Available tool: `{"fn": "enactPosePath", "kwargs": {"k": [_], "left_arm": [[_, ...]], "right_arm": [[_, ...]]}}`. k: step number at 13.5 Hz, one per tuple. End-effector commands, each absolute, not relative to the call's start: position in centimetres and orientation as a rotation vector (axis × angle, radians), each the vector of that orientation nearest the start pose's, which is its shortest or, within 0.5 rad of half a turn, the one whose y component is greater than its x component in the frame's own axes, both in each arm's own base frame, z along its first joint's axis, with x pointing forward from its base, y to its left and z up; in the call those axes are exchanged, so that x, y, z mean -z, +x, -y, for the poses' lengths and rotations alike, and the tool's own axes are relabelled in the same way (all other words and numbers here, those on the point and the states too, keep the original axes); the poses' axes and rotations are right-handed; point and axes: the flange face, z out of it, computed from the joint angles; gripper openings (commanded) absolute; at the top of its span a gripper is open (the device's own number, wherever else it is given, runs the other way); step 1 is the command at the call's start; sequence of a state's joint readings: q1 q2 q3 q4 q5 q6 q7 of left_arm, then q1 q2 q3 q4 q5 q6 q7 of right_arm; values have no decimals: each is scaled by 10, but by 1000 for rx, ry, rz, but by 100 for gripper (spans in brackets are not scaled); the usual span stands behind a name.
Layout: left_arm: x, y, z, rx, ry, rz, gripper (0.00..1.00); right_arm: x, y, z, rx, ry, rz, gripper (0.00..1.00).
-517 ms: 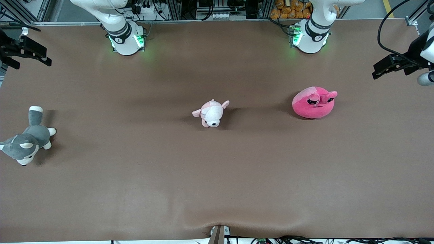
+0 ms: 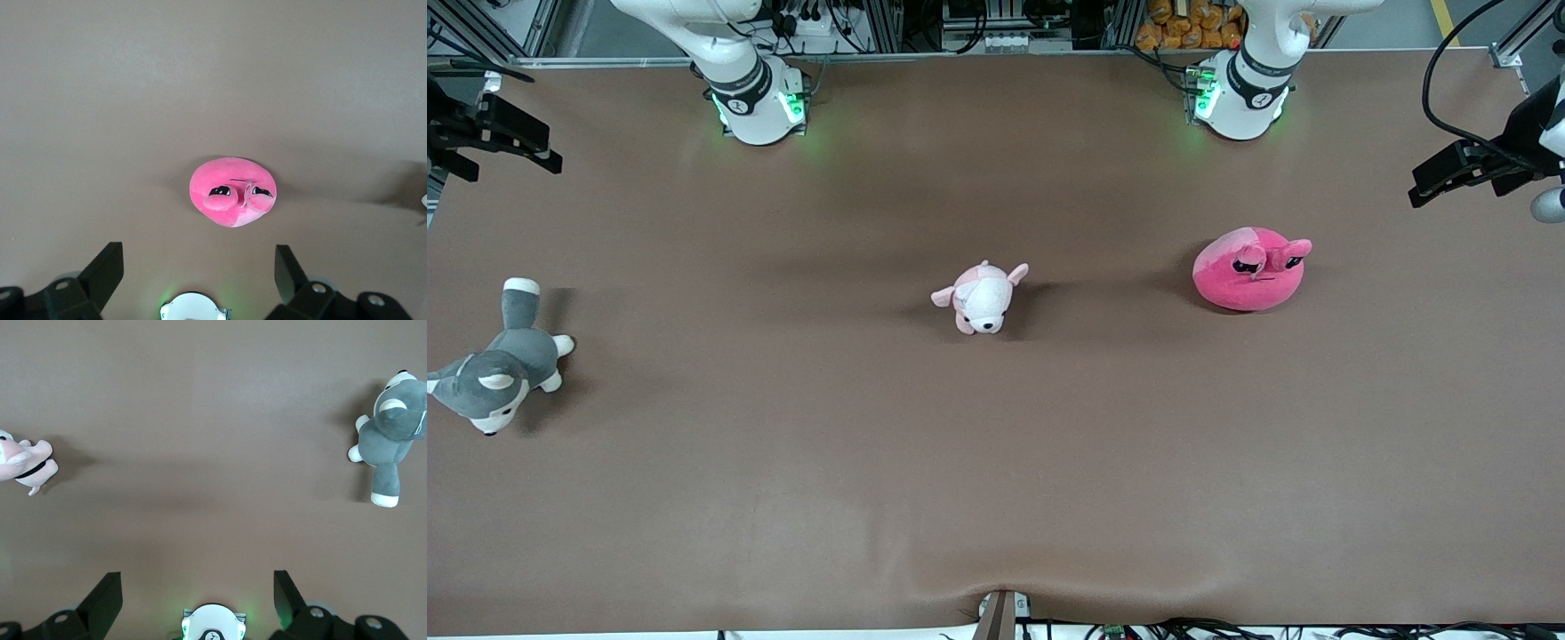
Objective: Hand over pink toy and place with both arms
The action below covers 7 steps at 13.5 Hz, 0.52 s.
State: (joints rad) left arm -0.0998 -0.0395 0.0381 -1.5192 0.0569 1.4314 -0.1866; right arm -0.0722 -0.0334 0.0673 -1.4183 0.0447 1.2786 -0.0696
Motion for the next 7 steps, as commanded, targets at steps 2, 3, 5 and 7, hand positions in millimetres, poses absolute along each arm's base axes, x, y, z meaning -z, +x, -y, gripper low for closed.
{"fn": "enactPosePath", "kwargs": {"k": [2,3,5,7], "left_arm": [[-664,523,22,-68,-3077,186,100],[-664,523,22,-71,-3077,186,100],[-664,523,22,-71,-3078,186,100],[-662,524,19,-76,-3077,195,100]], "right_arm": [[-691,511,1,-165,-3083,114,100],[-691,511,1,-165,-3083,112,100],[-691,511,1,-165,-3083,114,100],[-691,511,1,-165,-3083,112,100]]}}
